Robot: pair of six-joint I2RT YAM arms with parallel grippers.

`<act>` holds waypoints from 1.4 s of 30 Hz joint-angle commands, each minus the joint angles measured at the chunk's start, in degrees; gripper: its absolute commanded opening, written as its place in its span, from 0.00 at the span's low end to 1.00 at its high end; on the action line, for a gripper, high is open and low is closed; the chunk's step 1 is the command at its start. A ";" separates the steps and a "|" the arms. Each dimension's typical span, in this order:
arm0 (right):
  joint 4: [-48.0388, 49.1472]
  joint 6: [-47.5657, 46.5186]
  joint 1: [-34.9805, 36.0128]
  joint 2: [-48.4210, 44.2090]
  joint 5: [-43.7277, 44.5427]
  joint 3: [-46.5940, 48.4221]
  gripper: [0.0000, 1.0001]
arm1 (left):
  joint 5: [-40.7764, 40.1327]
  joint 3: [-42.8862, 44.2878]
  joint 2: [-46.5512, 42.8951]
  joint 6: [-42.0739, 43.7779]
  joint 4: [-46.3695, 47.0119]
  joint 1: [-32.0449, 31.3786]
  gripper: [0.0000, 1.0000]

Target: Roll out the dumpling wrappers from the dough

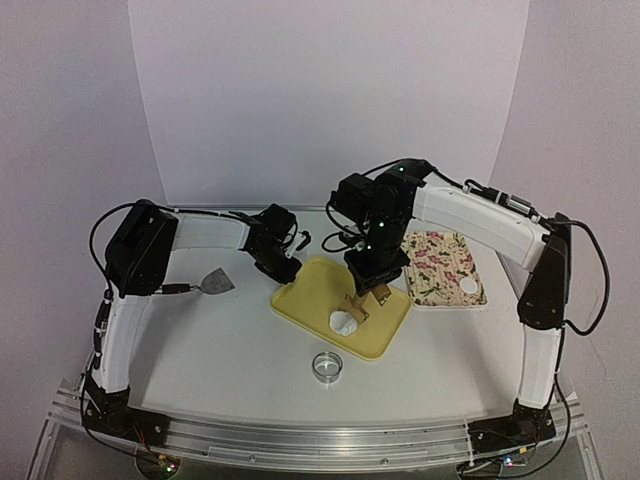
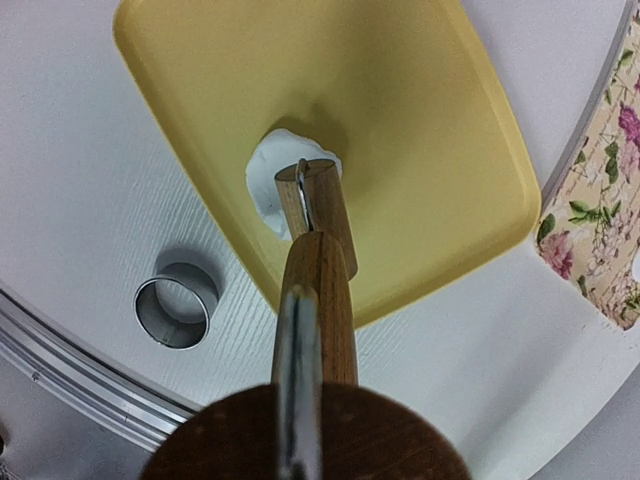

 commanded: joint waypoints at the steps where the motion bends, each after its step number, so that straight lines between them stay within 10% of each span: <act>1: -18.01 -3.25 0.16 2.13 0.68 3.12 0.00 | 2.36 3.17 3.79 4.65 -0.84 0.01 0.00; 42: -5.49 -4.15 0.19 7.33 -6.43 -10.00 0.00 | 2.31 8.11 6.72 5.57 -3.28 0.44 0.00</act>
